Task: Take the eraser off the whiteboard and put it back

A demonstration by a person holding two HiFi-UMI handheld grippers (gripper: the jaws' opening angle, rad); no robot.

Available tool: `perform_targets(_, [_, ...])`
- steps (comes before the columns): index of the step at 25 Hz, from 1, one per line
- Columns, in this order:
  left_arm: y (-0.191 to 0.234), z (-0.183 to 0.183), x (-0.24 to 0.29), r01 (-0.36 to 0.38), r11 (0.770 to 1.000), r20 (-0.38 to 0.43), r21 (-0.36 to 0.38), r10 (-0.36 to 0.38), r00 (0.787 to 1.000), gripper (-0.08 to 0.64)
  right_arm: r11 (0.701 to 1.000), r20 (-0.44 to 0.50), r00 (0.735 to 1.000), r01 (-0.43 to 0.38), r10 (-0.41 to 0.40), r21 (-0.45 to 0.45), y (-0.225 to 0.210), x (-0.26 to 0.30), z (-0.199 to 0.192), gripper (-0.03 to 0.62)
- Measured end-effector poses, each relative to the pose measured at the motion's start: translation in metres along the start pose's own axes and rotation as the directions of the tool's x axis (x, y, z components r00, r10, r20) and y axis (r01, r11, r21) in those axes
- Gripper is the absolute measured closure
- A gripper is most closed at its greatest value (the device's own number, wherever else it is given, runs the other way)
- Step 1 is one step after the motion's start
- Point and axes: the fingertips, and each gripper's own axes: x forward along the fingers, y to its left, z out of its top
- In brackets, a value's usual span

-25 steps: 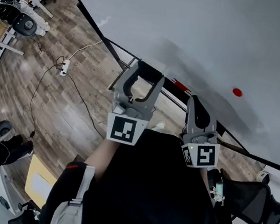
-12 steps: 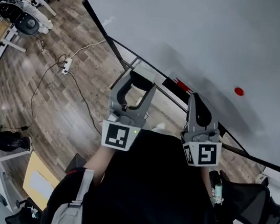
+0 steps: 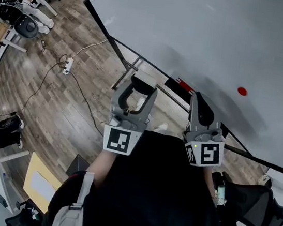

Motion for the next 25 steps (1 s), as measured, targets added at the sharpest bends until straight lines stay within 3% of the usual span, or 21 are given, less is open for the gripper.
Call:
perform_targets(17, [0.014, 0.007, 0.015, -0.009, 1.000, -0.003, 0.004, 0.009, 1.000, 0.330, 1.000, -0.038, 0.999, -0.004, 0.005, 0.021, 0.005, 0.002, -0.014, 0.591])
perform_targets(25, [0.032, 0.012, 0.033, 0.008, 1.000, 0.003, -0.011, -0.008, 1.000, 0.330, 0.998, -0.047, 0.997, 0.055, -0.054, 0.024, 0.000, 0.004, -0.017, 0.591])
